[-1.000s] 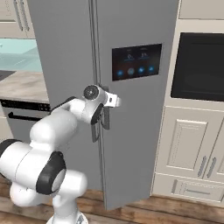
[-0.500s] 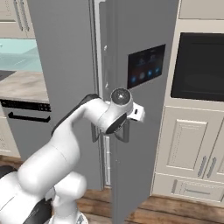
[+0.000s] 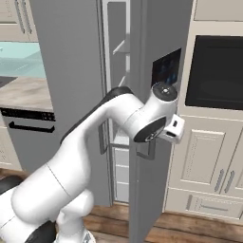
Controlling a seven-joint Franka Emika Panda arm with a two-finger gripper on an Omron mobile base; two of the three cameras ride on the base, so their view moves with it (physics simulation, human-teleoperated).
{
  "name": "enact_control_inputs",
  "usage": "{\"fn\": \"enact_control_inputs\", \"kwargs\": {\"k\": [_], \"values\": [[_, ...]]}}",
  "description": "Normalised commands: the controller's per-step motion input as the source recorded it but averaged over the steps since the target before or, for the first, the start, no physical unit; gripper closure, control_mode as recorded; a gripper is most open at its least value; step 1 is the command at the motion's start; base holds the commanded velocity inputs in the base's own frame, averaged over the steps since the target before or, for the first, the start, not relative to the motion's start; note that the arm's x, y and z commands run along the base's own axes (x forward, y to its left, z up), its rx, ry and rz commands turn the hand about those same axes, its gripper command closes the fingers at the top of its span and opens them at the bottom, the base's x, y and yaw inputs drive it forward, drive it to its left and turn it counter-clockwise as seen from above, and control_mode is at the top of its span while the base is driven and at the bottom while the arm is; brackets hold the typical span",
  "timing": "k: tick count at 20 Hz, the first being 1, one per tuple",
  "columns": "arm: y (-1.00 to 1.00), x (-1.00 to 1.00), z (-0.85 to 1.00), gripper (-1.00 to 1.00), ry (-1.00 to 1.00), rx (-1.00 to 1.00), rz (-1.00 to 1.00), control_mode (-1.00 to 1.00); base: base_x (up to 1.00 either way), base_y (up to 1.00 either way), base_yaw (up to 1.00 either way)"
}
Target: Retrieve the banana and kiwi from the fridge and place them into the bowl on the dining table.
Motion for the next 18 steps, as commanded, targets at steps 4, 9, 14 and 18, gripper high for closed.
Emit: {"fn": "enact_control_inputs", "kwargs": {"k": [4,9,14,18], "values": [[0.77,-0.8,0.02,-1.0,0.06,-0.15,0.08,-1.0,0.0,0.0,0.0],[1.0,-0.24,0.0,-1.0,0.02,-0.32,0.11,-1.0,0.0,0.0,0.0],[1.0,0.09,0.0,-1.0,0.04,-0.35,0.09,-1.0,0.0,0.0,0.0],[1.0,0.6,0.01,-1.0,0.29,-0.34,0.02,-1.0,0.0,0.0,0.0]]}}
